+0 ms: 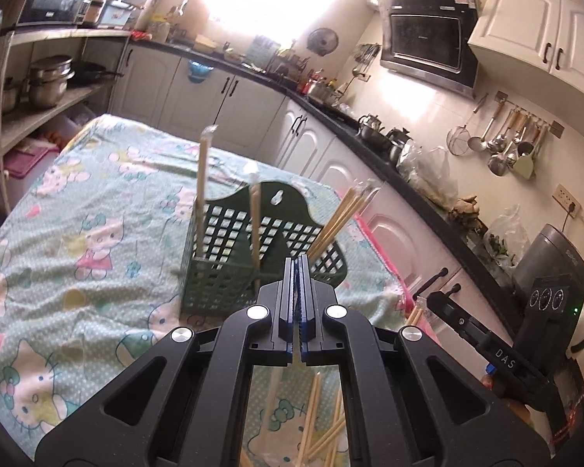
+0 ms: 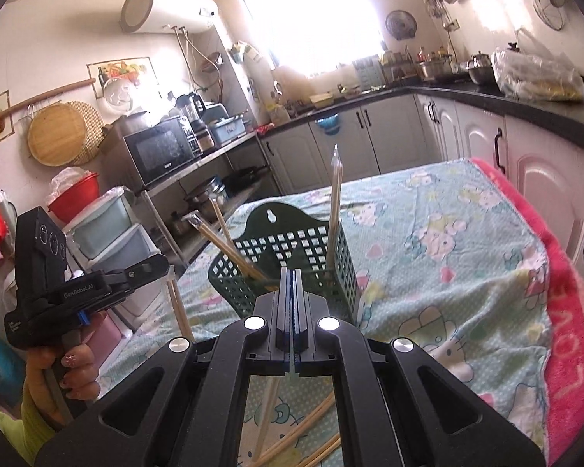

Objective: Organize utensils
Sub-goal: 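Lift the held chopsticks with both grippers and lower them into the caddy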

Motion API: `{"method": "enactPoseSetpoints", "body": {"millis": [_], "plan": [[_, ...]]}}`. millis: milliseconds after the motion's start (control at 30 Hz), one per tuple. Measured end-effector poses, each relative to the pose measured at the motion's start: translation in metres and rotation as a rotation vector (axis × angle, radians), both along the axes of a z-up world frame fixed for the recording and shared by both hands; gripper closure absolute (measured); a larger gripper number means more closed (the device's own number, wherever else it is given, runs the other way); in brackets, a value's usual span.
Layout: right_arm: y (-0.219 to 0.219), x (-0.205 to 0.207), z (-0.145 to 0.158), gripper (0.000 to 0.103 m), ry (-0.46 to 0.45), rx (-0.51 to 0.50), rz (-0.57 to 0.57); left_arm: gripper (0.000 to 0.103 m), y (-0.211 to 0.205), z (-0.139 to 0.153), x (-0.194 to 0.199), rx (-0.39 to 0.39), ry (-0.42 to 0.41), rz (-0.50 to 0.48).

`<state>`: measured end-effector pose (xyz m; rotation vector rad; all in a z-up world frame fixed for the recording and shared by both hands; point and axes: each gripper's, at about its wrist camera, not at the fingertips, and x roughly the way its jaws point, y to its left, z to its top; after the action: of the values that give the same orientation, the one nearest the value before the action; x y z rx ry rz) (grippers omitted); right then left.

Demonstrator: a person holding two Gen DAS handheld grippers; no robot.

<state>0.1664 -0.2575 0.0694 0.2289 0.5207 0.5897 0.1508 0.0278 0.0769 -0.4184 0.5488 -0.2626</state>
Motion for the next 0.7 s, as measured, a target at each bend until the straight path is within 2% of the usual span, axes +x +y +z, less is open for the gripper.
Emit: {"method": "enactPoseSetpoints", "body": {"millis": [700], "plan": [[-0.017,-0.008,0.036,0.102,-0.114,0.035,-0.045,0.103,0.006,0.058,-0.016,0.008,-0.15,0.002]]}}
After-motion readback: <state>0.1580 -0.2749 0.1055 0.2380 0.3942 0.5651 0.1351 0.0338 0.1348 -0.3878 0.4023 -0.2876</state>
